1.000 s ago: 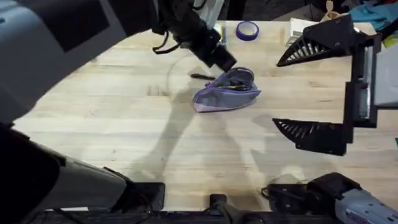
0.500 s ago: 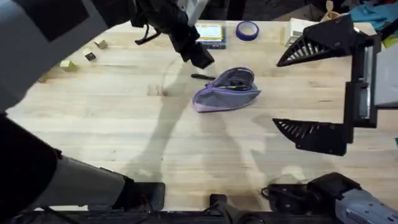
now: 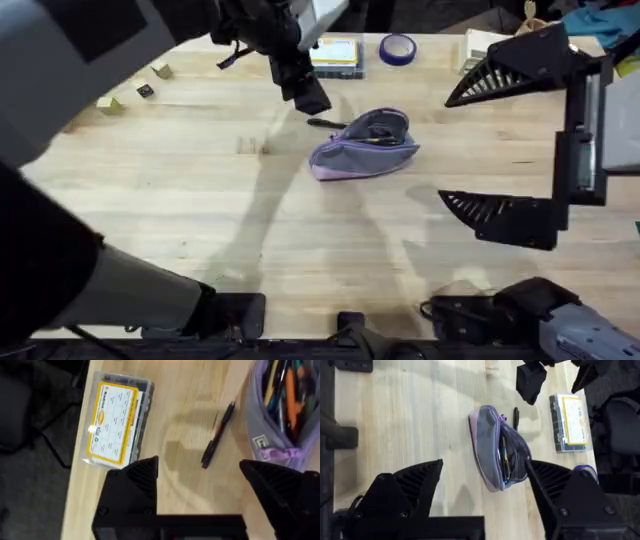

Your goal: Unzip the bag, pick up the pens from the table one at a time and place them inside, then zip the bag closed.

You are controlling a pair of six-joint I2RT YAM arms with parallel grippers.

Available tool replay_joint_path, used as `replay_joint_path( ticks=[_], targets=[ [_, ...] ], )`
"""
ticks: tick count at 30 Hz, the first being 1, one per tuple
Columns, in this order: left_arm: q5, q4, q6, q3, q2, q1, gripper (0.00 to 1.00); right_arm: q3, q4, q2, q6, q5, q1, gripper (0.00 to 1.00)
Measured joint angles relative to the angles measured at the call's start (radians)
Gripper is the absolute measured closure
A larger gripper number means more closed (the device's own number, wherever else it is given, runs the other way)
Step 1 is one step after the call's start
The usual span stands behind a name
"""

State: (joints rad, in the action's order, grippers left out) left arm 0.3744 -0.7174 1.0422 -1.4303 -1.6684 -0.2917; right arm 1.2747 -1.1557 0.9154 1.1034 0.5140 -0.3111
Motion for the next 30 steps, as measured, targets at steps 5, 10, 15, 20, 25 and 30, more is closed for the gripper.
replay_joint_path(
  ticks=[5,10,15,20,25,30],
  targets=[
    [0.033,0.0,0.138,0.0,-0.069,0.015,0.008,0.0,0.0,0.0,0.0,0.0,0.0,0.004],
    [0.08,0.012,0.22,0.0,-0.134,0.032,0.007,0.0,0.0,0.0,0.0,0.0,0.0,0.004],
    [0.106,0.045,0.251,0.0,-0.177,0.036,0.007,0.0,0.0,0.0,0.0,0.0,0.0,0.004],
    [0.129,0.058,0.261,0.0,-0.226,0.036,0.007,0.0,0.0,0.0,0.0,0.0,0.0,0.004],
    [0.132,0.058,0.259,0.0,-0.283,0.036,0.008,0.0,0.0,0.0,0.0,0.0,0.0,0.004],
    [0.136,0.056,0.231,0.0,-0.338,0.036,0.007,0.0,0.0,0.0,0.0,0.0,0.0,0.004]
  ],
)
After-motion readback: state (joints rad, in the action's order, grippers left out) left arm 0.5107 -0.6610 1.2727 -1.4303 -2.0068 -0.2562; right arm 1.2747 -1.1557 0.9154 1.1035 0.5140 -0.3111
